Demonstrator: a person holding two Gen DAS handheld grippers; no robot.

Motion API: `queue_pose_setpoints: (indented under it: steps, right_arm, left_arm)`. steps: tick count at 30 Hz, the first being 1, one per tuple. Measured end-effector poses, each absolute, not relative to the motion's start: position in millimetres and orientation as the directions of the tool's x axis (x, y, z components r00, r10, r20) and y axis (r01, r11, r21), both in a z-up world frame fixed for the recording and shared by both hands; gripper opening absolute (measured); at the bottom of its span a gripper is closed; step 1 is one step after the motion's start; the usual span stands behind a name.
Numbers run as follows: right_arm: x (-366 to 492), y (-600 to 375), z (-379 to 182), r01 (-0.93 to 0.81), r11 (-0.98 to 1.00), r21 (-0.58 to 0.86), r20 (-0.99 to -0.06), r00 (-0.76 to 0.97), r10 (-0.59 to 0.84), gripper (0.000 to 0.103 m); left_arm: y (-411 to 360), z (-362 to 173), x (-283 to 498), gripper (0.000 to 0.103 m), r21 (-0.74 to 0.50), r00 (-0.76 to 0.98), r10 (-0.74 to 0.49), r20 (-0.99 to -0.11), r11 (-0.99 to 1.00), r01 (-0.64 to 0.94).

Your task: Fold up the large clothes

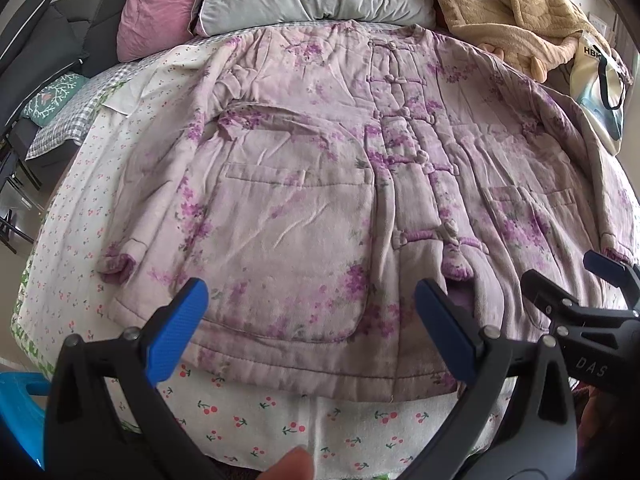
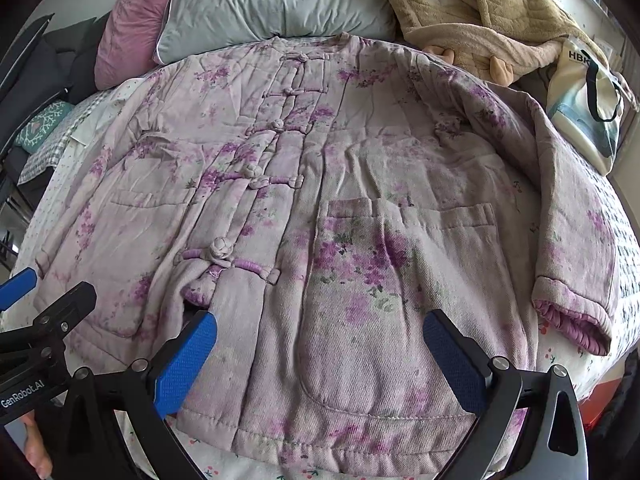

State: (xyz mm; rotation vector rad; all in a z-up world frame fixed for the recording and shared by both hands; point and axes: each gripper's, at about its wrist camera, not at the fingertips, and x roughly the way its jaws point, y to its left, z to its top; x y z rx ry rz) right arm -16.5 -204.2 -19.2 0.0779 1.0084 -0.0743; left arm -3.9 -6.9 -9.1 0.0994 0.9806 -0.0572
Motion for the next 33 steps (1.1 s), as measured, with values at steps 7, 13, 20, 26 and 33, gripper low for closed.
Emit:
queue_pose_setpoints:
  steps: [7, 13, 20, 26, 33]
  right_arm:
    - [-16.7, -204.8, -19.2, 0.097, 0.995, 0.030, -0.846, 0.532, -0.026, 0.103]
    - [-16.6, -205.0, -18.8, 0.100, 0.994, 0.032, -0.847, 0.531, -0.026, 0.103]
    - [-17.2, -206.2, -18.6, 0.100, 0.994, 0.034, -0.847, 0.531, -0.025, 0.103]
    - [-16.9, -206.3, -18.9, 0.099, 0.994, 0.035, -0.847, 0.531, -0.023, 0.103]
    - [-17.7, -207.0, -19.3, 0.099, 0.994, 0.039, -0.850, 0.527, -0.019, 0.103]
  left_arm:
    - [-7.4, -9.4, -3.9, 0.103, 0.056, 0.553, -0.007, -0.833, 0.994, 0.097]
    - [-7.1, -10.9, -3.9, 0.102, 0.059, 0.548, -0.005, -0.837, 0.993, 0.099]
    - [-8.0, -13.1, -3.9, 0.103, 0.062, 0.544, -0.005, -0.839, 0.993, 0.104]
    - [-8.3, -13.7, -3.6, 0.103, 0.062, 0.542, -0.004, -0.840, 0.993, 0.104]
    - [-8.7, -15.4, -3.6, 0.103, 0.061, 0.537, -0.006, -0.843, 0.992, 0.108]
